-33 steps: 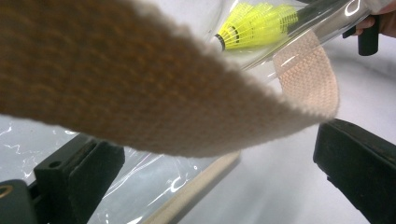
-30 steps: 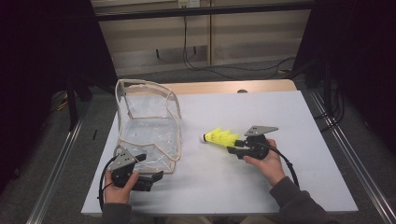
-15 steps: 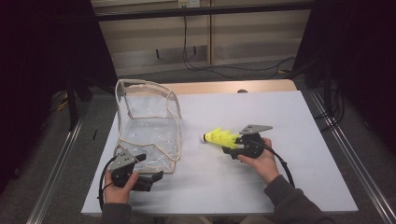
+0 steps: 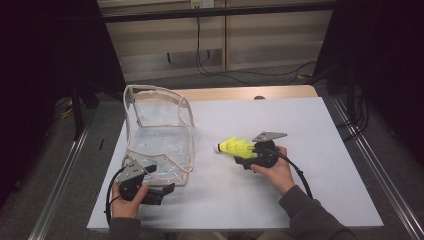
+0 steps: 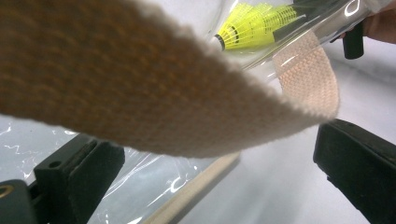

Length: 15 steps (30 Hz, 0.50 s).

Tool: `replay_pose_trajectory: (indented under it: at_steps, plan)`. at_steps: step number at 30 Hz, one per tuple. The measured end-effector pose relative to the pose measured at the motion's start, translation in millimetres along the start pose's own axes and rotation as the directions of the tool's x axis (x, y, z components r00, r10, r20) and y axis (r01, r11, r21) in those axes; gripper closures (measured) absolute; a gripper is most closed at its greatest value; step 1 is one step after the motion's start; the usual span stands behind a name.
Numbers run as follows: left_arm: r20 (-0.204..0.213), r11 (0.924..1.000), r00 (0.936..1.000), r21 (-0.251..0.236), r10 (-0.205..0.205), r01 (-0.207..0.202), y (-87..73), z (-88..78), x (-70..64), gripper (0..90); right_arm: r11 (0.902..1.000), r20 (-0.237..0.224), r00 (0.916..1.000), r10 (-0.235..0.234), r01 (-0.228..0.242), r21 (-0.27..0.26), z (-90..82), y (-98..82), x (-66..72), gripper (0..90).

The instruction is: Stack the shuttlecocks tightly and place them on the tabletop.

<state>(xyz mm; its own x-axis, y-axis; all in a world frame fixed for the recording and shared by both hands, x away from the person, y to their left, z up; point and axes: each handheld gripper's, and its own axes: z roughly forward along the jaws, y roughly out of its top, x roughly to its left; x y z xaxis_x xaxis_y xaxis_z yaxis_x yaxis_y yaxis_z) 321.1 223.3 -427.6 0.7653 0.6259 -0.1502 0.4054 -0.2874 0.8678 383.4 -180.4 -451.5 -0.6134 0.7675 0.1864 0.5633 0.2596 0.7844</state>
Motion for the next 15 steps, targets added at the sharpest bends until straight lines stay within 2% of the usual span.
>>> replay_pose_trajectory:
  at_steps: [11, 15]
  plan:
    - [0.0, 1.0, 1.0, -0.001, 0.001, -0.001, 0.0, -0.1, 0.2, 1.9, 0.9999, 0.017, 0.9998, -0.013, 0.012, 0.006, 6.7, 4.2, 6.4, 28.0]
    - [0.0, 1.0, 1.0, -0.001, 0.0, 0.0, 0.0, -0.1, 0.2, 1.9, 0.9999, 0.028, 0.9995, -0.012, 0.012, 0.002, 7.1, 4.4, 6.1, 33.9]
